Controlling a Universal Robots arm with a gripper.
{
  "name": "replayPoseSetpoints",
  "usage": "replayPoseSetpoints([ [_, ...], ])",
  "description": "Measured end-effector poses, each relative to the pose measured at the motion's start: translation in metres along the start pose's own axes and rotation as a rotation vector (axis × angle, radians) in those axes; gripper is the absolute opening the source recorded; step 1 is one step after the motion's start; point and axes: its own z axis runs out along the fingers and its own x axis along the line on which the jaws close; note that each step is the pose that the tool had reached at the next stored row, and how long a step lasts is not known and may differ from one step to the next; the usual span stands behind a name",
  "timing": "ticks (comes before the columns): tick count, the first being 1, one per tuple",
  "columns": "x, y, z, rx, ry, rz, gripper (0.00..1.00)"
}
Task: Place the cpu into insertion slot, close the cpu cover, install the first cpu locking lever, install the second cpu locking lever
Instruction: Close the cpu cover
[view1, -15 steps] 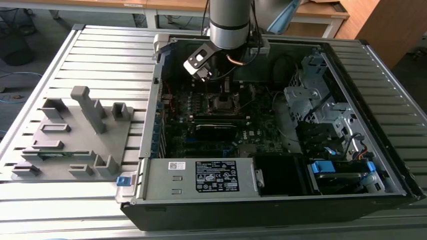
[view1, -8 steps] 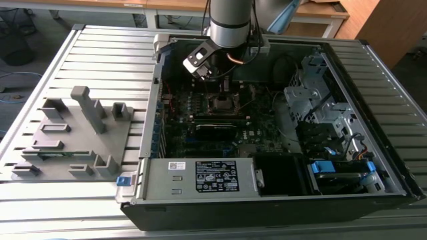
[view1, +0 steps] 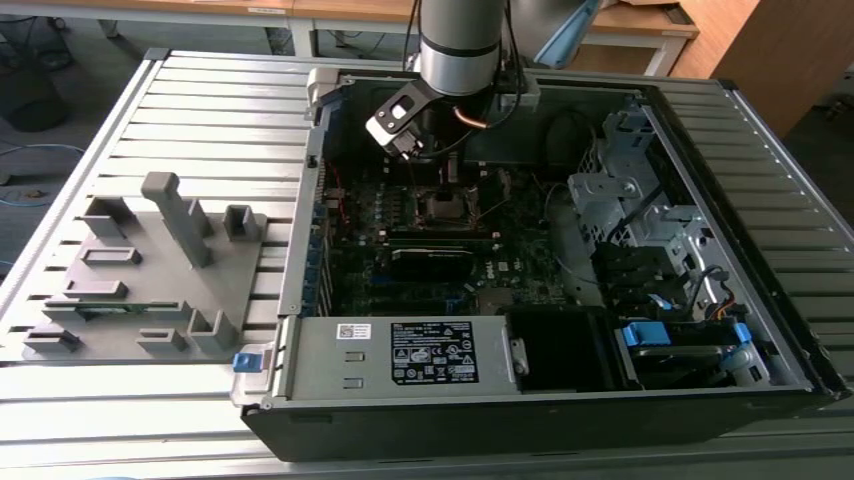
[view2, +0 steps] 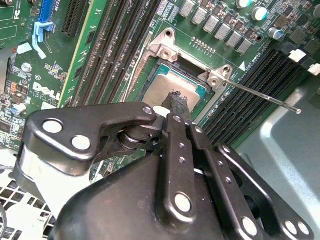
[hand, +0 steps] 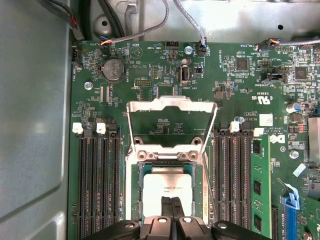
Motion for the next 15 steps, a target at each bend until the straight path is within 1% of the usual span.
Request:
replayPoseSetpoints([
  [4, 0.0000, 0.0000, 0.0000, 0.0016, -0.0001, 0.000, 0.11],
  [6, 0.0000, 0.0000, 0.0000, 0.0067, -0.0002, 0.000, 0.11],
  [10, 0.0000, 0.0000, 0.0000, 0.0080, -0.0002, 0.000, 0.11],
  [12, 0.0000, 0.0000, 0.0000, 0.0140, -0.0003, 0.000, 0.11],
  [15, 0.0000, 0.0000, -0.0004, 0.0139, -0.0002, 0.000, 0.11],
])
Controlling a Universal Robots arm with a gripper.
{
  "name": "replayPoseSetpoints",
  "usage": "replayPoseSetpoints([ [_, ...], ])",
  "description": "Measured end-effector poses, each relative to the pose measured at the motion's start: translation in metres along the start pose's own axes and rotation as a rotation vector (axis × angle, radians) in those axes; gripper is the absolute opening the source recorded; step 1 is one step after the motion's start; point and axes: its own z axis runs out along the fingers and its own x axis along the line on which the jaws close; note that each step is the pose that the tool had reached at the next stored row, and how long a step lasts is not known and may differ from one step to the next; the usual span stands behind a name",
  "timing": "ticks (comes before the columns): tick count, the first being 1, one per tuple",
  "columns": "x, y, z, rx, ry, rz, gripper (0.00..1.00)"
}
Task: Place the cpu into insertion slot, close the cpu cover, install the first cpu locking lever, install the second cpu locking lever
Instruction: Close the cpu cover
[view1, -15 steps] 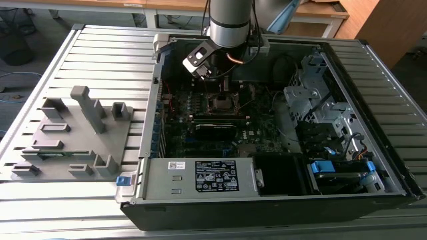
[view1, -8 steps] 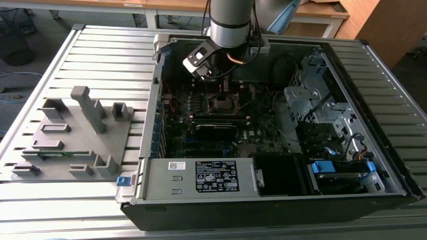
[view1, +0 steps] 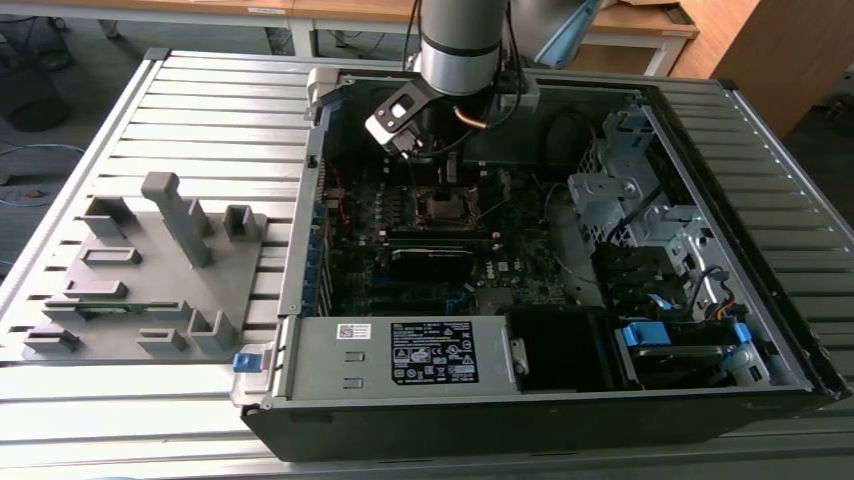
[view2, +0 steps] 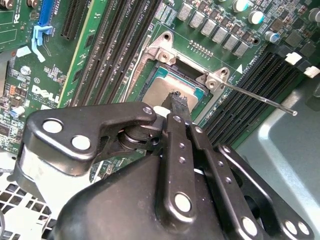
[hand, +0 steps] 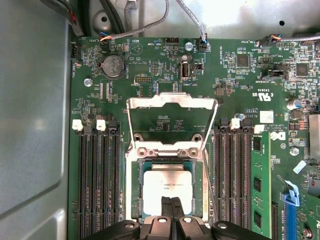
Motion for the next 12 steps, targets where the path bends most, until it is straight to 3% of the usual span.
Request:
replayPoseSetpoints([
  [12, -0.0001, 0.0001, -0.0052, 0.0001, -0.0001, 0.000, 0.11],
])
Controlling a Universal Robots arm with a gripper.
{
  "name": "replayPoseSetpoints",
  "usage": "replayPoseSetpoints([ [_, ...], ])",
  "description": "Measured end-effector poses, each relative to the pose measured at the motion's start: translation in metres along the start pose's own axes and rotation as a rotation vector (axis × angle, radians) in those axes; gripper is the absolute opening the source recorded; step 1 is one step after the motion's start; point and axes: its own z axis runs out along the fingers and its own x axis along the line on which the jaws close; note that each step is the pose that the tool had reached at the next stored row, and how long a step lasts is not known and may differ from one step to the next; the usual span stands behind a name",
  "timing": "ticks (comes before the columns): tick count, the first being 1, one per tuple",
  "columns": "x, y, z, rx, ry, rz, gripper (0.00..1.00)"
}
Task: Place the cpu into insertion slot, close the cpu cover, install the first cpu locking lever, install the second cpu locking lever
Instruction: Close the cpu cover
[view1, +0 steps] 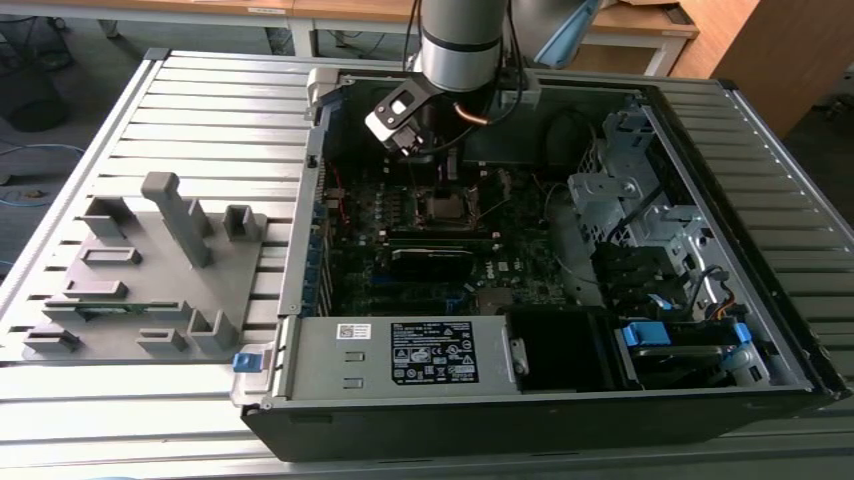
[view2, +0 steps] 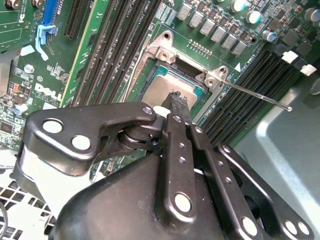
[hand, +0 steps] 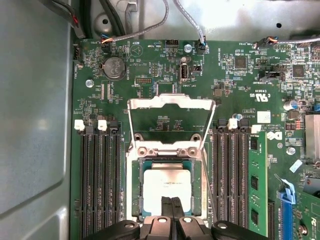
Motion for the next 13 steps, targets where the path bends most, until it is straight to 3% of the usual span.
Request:
replayPoseSetpoints([
  [13, -0.0001, 0.0001, -0.0034, 0.0000, 0.0000, 0.000, 0.11],
])
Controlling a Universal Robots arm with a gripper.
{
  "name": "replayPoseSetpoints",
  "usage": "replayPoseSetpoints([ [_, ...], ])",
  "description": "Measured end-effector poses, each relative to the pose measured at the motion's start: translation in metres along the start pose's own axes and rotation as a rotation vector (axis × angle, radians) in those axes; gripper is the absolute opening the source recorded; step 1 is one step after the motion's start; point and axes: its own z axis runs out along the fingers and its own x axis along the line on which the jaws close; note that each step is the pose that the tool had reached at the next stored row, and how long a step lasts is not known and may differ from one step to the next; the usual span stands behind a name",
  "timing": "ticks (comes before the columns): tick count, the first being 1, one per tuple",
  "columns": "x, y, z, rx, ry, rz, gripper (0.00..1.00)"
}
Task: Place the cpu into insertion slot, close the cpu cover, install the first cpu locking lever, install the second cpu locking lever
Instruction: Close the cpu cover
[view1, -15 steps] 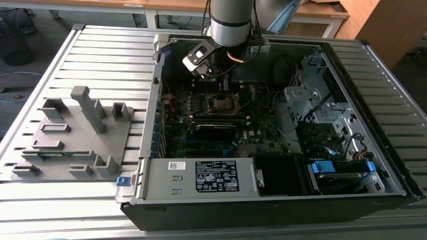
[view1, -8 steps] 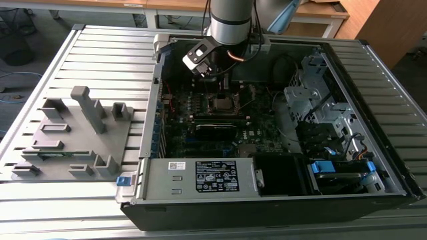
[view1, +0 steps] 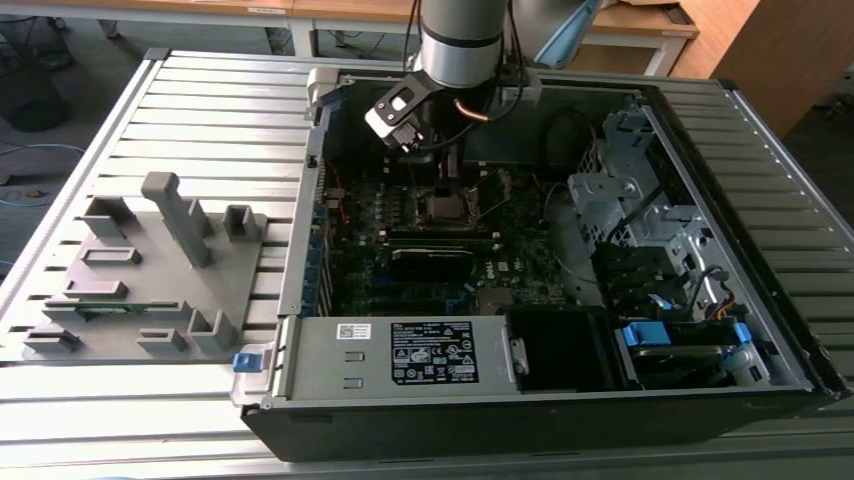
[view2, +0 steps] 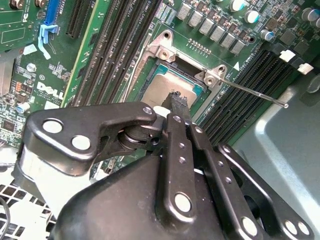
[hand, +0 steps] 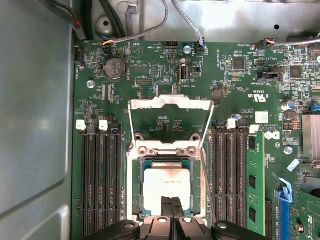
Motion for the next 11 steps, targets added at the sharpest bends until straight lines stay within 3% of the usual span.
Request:
replayPoseSetpoints([
  [11, -0.0001, 0.0000, -0.0028, 0.0001, -0.0002, 0.000, 0.11],
])
